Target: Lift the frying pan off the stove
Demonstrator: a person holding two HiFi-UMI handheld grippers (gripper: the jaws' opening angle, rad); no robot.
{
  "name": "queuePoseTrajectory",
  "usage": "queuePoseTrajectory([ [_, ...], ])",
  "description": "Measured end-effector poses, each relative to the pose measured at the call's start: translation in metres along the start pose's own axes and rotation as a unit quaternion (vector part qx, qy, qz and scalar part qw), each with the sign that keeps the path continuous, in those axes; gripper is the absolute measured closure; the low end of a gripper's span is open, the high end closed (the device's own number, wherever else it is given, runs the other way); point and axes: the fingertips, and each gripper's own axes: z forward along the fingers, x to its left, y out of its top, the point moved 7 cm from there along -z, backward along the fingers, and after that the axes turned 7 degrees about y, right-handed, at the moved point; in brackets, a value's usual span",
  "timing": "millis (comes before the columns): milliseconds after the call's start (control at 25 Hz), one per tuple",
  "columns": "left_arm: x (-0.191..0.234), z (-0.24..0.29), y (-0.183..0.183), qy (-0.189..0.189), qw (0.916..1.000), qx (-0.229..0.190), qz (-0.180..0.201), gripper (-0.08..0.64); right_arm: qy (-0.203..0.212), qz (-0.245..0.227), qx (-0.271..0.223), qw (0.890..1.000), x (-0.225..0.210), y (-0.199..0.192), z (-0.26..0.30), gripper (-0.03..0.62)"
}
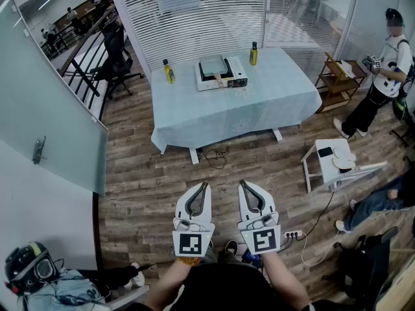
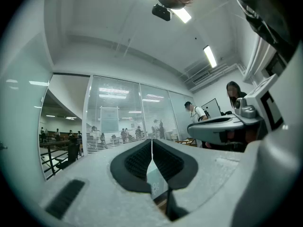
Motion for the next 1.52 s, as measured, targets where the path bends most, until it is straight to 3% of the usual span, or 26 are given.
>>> queuePoseTrajectory([
  [240, -0.009, 0.015, -0.004, 0.002, 0.9999, 0.012, -0.01, 0.537, 0.006, 0.012, -0.017, 1.0, -0.025, -0.005, 0.007, 0.586],
  [520, 0.007, 0.047, -0.013, -0.012, 0.9999, 0.005, -0.004, 0.537, 0.017, 0.008, 0.004, 1.0, -0.035, -0.019, 0.038, 0.586],
  [1120, 0.1, 0.157, -0.036, -0.038, 0.9984, -0.021, -0.036, 0.537, -0.01, -0.026, 0.042, 0.999, -0.058, -0.027, 0.166, 0.586],
  [1520, 0.159, 0.207, -0.054, -0.048, 0.9977, -0.012, -0.047, 0.537, -0.031, -0.024, 0.051, 0.998, -0.065, -0.03, 0.237, 0.586],
])
